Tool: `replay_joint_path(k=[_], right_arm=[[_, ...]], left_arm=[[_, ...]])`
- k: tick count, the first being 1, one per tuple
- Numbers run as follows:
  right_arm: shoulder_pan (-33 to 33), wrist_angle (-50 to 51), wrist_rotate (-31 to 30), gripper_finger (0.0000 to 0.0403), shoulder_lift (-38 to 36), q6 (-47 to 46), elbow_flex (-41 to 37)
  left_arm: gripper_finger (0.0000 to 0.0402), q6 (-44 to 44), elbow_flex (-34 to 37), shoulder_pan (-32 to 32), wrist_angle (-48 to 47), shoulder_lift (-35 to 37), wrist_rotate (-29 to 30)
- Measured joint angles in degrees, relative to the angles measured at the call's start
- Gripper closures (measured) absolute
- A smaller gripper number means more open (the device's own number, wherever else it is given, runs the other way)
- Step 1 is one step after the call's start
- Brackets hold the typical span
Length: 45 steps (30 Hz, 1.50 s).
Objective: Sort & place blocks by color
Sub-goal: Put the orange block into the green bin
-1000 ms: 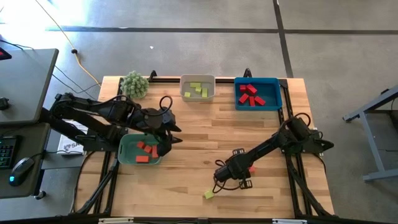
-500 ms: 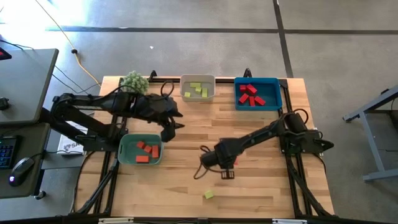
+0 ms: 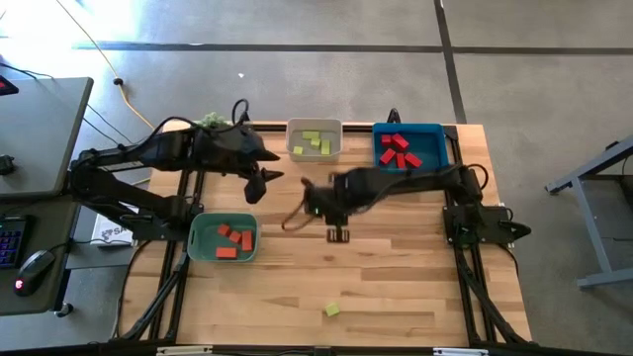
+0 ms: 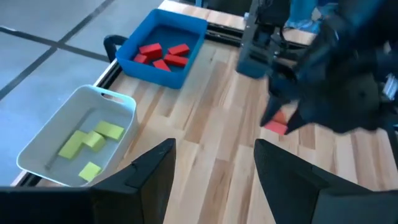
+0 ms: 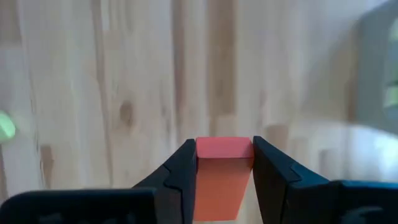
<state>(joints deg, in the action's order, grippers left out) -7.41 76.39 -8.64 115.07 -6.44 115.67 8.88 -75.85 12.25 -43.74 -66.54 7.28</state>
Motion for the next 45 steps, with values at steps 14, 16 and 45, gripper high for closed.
replay_joint_path(k=[14,16,45], right_arm=[[10.14,-3.71,1.92,0.0308,-3.73,9.98,16.61],[11.28,-4.44,3.60,0.0308,-4.95,9.98,16.46],[19.13,-17.95,28.28,0.0308,-8.41,21.74,16.70]], left_arm=[[0.0183,-0.06,0.00,2.42,0.28,0.65,-0.65],[0.0173,-0.10,0.02,2.48,0.47,0.62,-0.63],[0.0132,-3.54,0.00,1.86,13.54,-3.37,-3.95]])
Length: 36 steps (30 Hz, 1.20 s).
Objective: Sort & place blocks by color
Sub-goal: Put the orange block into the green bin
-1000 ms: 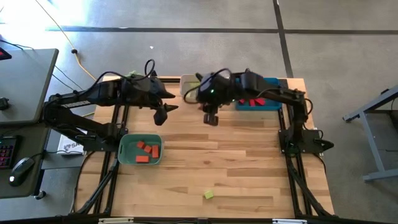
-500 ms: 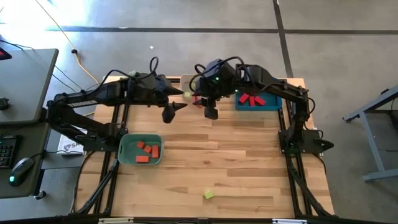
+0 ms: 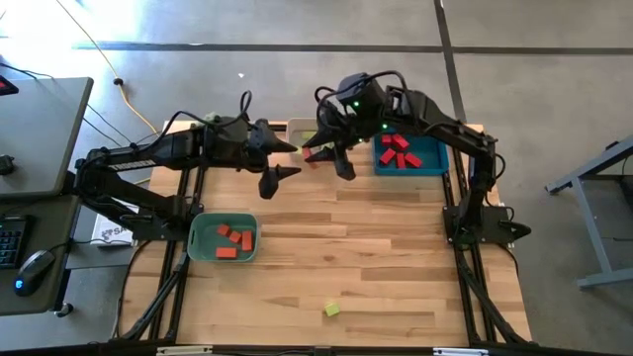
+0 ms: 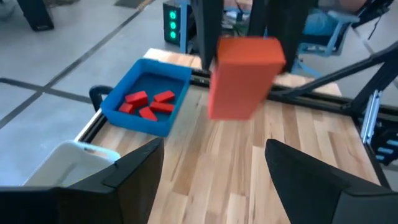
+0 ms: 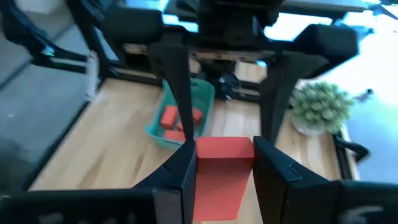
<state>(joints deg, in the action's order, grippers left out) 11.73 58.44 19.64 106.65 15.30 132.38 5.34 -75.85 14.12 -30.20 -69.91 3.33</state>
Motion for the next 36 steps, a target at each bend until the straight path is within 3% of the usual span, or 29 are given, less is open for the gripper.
replay_joint_path(k=[3,29,36], right_arm=[[0.62,-1.64,2.60,0.0308,0.00,-0.28,0.00],[-0.16,-9.41,2.82,0.0308,0.07,-12.34,0.00],[-1.93,-9.65,-2.55,0.0308,0.07,-12.36,0.00]], left_arm=[[0.0133,0.06,0.00,-0.11,1.34,0.00,0.00],[0.0133,2.65,0.00,-1.12,8.37,-0.02,0.94],[0.0133,2.54,0.00,-0.88,10.45,-0.02,0.94]])
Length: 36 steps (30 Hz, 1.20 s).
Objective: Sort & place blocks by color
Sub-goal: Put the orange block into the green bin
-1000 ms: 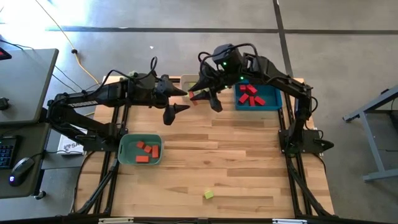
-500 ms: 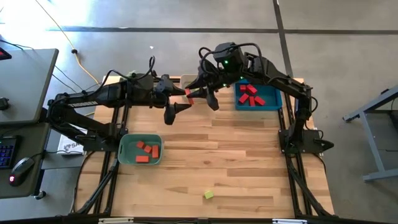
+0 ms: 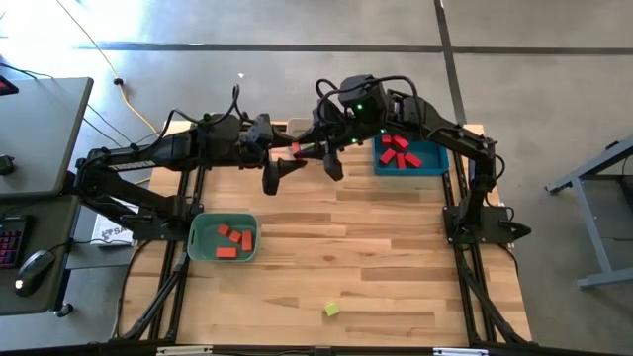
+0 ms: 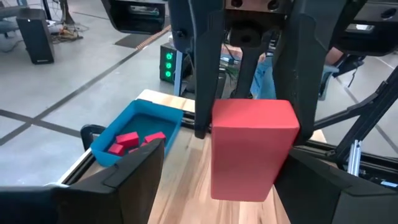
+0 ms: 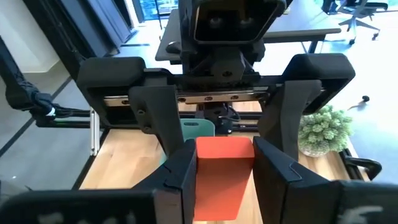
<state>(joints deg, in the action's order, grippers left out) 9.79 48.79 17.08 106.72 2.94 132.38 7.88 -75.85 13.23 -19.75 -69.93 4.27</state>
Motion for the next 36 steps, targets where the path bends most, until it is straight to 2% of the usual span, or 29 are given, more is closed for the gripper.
replay_joint_path(k=[4,7,17,22,25,36], right_arm=[[-0.57,0.00,-1.79,0.0308,0.00,-0.19,-0.01],[-0.86,0.00,-3.62,0.0308,0.00,-0.42,-0.02],[-0.87,0.32,-4.91,0.0303,0.02,-3.00,-0.02],[-1.28,0.33,-5.22,0.0236,0.04,-5.71,-0.02],[-1.45,0.22,-5.52,0.0209,0.04,-7.03,-0.02],[-1.61,3.32,-5.01,0.0198,0.04,-11.67,-0.02]], left_arm=[[0.0136,-0.13,0.00,0.27,0.04,0.00,0.02],[0.0155,-0.18,0.00,0.27,0.03,0.00,0.01],[0.0297,-3.04,0.00,0.24,-0.22,0.04,-1.43],[0.0298,-4.05,0.00,0.24,-2.32,0.04,-2.57],[0.0298,-4.24,0.00,0.24,-6.27,0.02,-2.34],[0.0298,-2.66,0.00,-3.60,-32.39,2.48,-2.20]])
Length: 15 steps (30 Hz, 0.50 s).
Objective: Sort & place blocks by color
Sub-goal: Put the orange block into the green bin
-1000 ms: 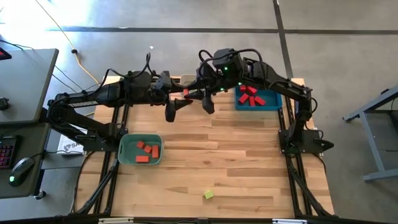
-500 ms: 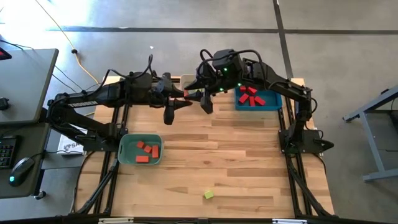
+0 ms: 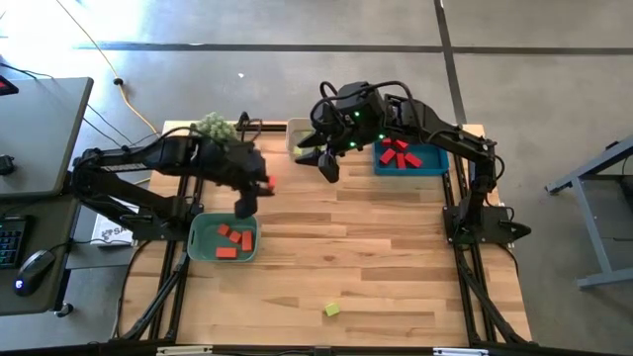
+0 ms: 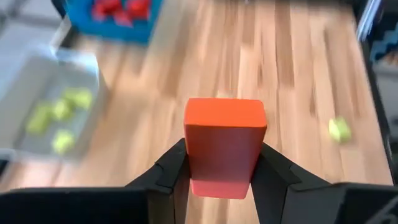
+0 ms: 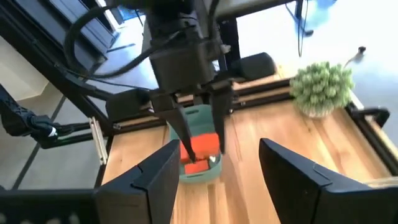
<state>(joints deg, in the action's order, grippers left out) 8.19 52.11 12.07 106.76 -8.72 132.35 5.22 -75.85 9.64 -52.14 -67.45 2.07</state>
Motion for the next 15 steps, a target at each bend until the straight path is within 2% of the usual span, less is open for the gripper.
replay_joint_path(k=[5,10,15], right_arm=[[-0.36,2.63,-0.05,0.0197,0.00,-2.57,-0.08],[-2.18,5.83,-0.16,0.0197,0.19,-4.70,-0.15],[-4.78,7.46,-3.12,0.0197,0.83,-6.52,-0.17]], left_arm=[[0.0298,3.28,0.20,-3.43,-9.78,0.05,0.81],[0.0298,7.55,5.23,-7.85,-11.32,0.23,3.55],[0.0298,10.63,11.83,-10.76,-10.75,1.82,4.12]])
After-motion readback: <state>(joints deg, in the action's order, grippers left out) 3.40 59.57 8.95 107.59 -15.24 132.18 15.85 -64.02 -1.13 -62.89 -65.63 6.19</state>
